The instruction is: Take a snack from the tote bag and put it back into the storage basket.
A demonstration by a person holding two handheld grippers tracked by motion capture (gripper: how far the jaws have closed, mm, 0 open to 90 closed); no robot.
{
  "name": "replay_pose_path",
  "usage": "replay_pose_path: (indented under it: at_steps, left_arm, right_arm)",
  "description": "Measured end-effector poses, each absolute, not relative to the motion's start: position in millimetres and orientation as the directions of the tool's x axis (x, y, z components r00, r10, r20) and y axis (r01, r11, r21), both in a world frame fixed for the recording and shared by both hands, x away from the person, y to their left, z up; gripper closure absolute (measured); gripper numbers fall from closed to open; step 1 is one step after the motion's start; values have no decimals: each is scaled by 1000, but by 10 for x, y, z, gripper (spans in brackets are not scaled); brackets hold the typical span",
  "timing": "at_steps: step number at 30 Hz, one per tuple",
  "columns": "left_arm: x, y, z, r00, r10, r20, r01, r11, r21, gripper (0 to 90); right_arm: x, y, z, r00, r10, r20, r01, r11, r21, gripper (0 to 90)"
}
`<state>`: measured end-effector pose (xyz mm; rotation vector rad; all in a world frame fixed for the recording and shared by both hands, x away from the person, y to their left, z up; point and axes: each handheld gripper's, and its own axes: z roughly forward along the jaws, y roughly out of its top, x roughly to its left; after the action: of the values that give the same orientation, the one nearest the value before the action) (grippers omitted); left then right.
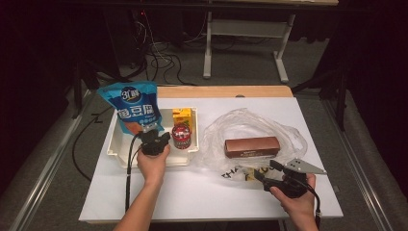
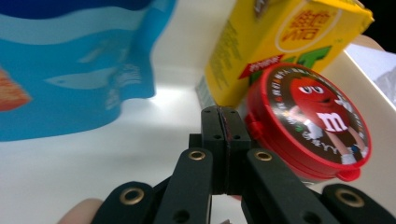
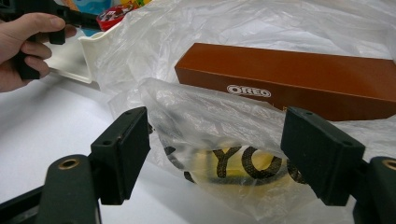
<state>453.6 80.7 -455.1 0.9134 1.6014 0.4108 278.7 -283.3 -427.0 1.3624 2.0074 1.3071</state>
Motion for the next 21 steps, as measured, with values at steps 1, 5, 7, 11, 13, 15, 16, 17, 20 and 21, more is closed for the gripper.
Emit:
replay_pose_path:
  at_steps: [1, 5, 7, 11, 13, 15, 16, 17, 20, 21]
  left_arm:
    - [4536, 791, -4554, -6, 746, -665, 329, 630, 704, 900]
    - [4548, 752, -4563, -2, 750, -661, 342, 622, 704, 900]
    - [4545, 722, -4566, 7, 757, -653, 347, 611, 711, 900]
    - [4545, 665, -4596, 14, 764, -645, 361, 598, 715, 900]
    - [4553, 655, -4609, 10, 768, -641, 361, 595, 718, 900]
    - [4562, 655, -4607, 6, 761, -648, 359, 603, 712, 900]
    - [4564, 657, -4607, 5, 762, -648, 362, 602, 712, 900]
    - [4566, 661, -4606, 5, 761, -649, 363, 603, 710, 900]
    - [4545, 681, -4596, 5, 759, -651, 358, 606, 710, 900]
    - [4523, 699, -4584, 4, 756, -654, 352, 611, 709, 900]
  right_arm:
    - [2786, -2837, -4269, -455, 873, 174, 513, 97, 853, 253]
    - [2782, -2852, -4257, -451, 875, 178, 502, 84, 861, 294]
    - [2781, -2854, -4258, -454, 873, 178, 503, 86, 860, 301]
    - [2781, -2858, -4258, -458, 870, 184, 502, 82, 861, 302]
    - [2778, -2854, -4253, -461, 868, 183, 498, 83, 863, 305]
    - [2778, -2853, -4256, -462, 868, 182, 498, 84, 863, 307]
    - [2778, -2852, -4257, -462, 868, 181, 499, 85, 862, 309]
    - [2779, -2852, -4258, -462, 868, 181, 500, 87, 862, 309]
    - [2781, -2856, -4259, -460, 868, 186, 500, 80, 863, 307]
    - [2781, -2859, -4256, -458, 869, 186, 499, 79, 863, 307]
